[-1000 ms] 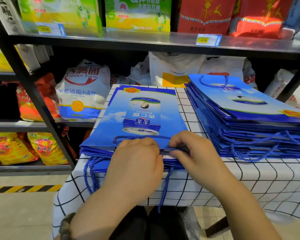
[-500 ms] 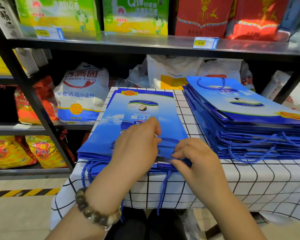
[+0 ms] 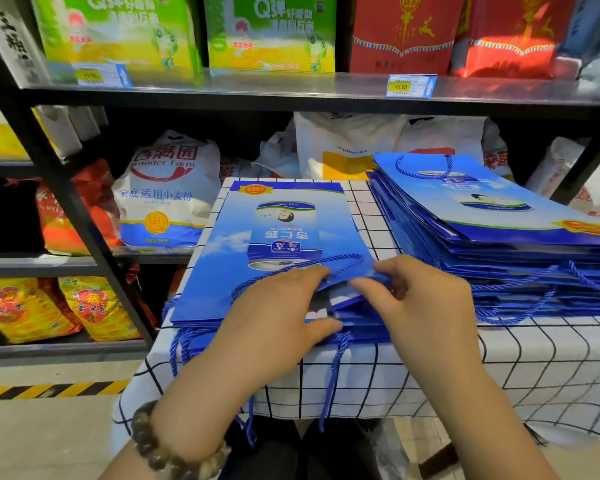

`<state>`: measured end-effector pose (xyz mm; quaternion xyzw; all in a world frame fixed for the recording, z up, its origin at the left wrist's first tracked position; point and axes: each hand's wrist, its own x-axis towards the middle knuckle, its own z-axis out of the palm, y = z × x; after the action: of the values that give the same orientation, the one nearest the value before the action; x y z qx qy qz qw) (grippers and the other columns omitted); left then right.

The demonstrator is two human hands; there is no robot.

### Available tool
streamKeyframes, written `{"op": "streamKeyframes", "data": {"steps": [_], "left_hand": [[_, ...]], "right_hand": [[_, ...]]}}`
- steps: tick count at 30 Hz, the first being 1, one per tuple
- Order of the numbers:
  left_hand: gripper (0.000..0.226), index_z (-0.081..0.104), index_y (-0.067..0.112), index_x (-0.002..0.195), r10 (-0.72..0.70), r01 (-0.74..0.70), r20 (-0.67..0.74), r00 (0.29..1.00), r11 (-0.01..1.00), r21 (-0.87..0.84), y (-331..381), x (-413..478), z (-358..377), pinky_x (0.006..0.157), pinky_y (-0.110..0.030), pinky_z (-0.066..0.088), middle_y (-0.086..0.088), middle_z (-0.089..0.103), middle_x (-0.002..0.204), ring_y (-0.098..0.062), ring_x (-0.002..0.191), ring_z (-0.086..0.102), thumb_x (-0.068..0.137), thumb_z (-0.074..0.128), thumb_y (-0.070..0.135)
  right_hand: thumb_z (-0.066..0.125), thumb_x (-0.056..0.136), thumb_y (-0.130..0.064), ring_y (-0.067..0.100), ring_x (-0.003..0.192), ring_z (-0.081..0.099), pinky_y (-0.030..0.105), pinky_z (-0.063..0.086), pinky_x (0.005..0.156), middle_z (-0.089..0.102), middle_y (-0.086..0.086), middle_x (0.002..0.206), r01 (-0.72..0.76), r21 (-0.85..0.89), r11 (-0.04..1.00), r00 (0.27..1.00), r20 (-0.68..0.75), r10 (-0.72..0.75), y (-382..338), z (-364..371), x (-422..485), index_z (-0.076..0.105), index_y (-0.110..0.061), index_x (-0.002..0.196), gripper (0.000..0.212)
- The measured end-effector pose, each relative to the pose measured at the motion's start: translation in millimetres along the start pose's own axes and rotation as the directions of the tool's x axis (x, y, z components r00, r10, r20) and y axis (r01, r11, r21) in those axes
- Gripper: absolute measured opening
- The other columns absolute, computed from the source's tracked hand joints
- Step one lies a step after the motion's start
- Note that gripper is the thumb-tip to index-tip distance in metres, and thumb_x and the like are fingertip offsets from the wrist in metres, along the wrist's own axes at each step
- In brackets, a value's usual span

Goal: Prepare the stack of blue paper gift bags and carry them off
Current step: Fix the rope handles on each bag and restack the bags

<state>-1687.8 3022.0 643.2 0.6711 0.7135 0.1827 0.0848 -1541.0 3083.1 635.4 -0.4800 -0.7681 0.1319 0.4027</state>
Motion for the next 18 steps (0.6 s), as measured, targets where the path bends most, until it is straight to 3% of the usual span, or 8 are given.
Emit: {"op": "streamKeyframes", "data": {"steps": [3, 5, 7, 9, 10, 13, 15, 18], "left_hand": [[0.016, 0.051, 0.033, 0.107, -0.094, 0.071, -0.183, 0.979, 0.989, -0.127, 1.5, 3.9, -0.2, 0.077, -0.032, 0.042, 0.008, 0.062, 0.101, -0.019, 0.100, 0.055, 0.093, 0.046, 0.039], [0.014, 0.051, 0.027, 0.091, -0.152, 0.092, -0.256, 0.955, 0.968, -0.232, 0.0, 10.2, -3.1, 0.072, -0.036, 0.043, 0.005, 0.059, 0.083, -0.024, 0.088, 0.055, 0.095, 0.041, 0.036], [0.019, 0.057, 0.021, 0.091, -0.170, 0.070, -0.278, 0.945, 0.939, -0.336, -0.8, 15.9, -7.4, 0.075, -0.039, 0.045, -0.002, 0.063, 0.084, -0.026, 0.086, 0.056, 0.096, 0.041, 0.031], [0.017, 0.059, 0.022, 0.085, -0.203, 0.009, -0.343, 0.917, 0.871, -0.492, -2.4, 18.0, -13.9, 0.072, -0.035, 0.044, -0.005, 0.065, 0.082, -0.023, 0.080, 0.055, 0.095, 0.046, 0.025], [0.017, 0.060, 0.022, 0.082, -0.226, -0.038, -0.388, 0.893, 0.823, -0.566, -3.9, 18.7, -18.1, 0.069, -0.033, 0.042, -0.004, 0.064, 0.079, -0.023, 0.076, 0.054, 0.094, 0.048, 0.024], [0.020, 0.064, 0.018, 0.084, -0.310, -0.198, -0.554, 0.772, 0.712, -0.674, -3.1, 20.7, -38.7, 0.065, -0.037, 0.044, 0.003, 0.067, 0.074, -0.022, 0.072, 0.056, 0.087, 0.048, 0.029], [0.017, 0.064, 0.022, 0.086, -0.434, -0.372, -0.611, 0.662, 0.517, -0.771, 0.8, 23.9, -52.7, 0.065, -0.030, 0.046, 0.012, 0.066, 0.073, -0.011, 0.072, 0.056, 0.090, 0.048, 0.018], [0.021, 0.058, 0.018, 0.099, -0.595, -0.550, -0.544, 0.592, 0.195, -0.812, 11.6, 29.8, -61.1, 0.076, -0.034, 0.054, 0.005, 0.067, 0.084, -0.017, 0.084, 0.062, 0.097, 0.040, 0.008]], "right_hand": [[0.069, 0.080, -0.021, -0.008, 0.079, 0.061, 0.002, 0.042, 0.070, 0.062, -0.026, 0.084, 0.025, 0.370, 0.929, 0.999, 0.024, -0.036, -8.4, 1.6, 4.9, 0.060, -0.030, 0.115, 0.037], [0.066, 0.083, -0.016, -0.018, 0.098, 0.055, 0.001, 0.041, 0.077, 0.056, -0.032, 0.103, 0.045, 0.527, 0.849, 0.986, 0.113, -0.122, -12.7, 4.6, 3.9, 0.042, -0.045, 0.119, 0.052], [0.064, 0.082, -0.028, -0.016, 0.117, 0.044, 0.008, 0.040, 0.093, 0.047, -0.034, 0.121, 0.108, 0.529, 0.842, 0.962, 0.157, -0.222, -18.0, 10.0, 0.7, 0.034, -0.049, 0.123, 0.055], [0.057, 0.079, -0.040, -0.002, 0.134, 0.031, 0.028, 0.032, 0.110, 0.036, -0.022, 0.141, 0.224, 0.458, 0.860, 0.954, 0.077, -0.289, -19.2, 14.3, -0.3, 0.031, -0.042, 0.134, 0.061], [0.057, 0.078, -0.040, 0.002, 0.139, 0.024, 0.030, 0.026, 0.114, 0.030, -0.016, 0.147, 0.269, 0.448, 0.853, 0.952, 0.008, -0.305, -18.6, 15.3, 0.5, 0.030, -0.039, 0.137, 0.065], [0.063, 0.069, -0.046, -0.010, 0.137, 0.017, 0.009, 0.021, 0.108, 0.018, -0.027, 0.147, 0.149, 0.602, 0.785, 0.986, -0.026, -0.167, -21.4, 12.7, 3.4, 0.018, -0.050, 0.132, 0.078], [0.064, 0.060, -0.053, -0.019, 0.132, 0.017, 0.001, 0.021, 0.102, 0.015, -0.043, 0.139, 0.034, 0.634, 0.772, 0.980, 0.129, -0.149, -26.6, 13.4, 1.5, 0.012, -0.058, 0.127, 0.085], [0.060, 0.060, -0.063, -0.016, 0.136, 0.005, 0.008, 0.013, 0.109, 0.000, -0.043, 0.143, 0.186, 0.424, 0.886, 0.881, 0.327, -0.341, -36.5, 25.8, -2.7, 0.000, -0.065, 0.124, 0.088]]}}
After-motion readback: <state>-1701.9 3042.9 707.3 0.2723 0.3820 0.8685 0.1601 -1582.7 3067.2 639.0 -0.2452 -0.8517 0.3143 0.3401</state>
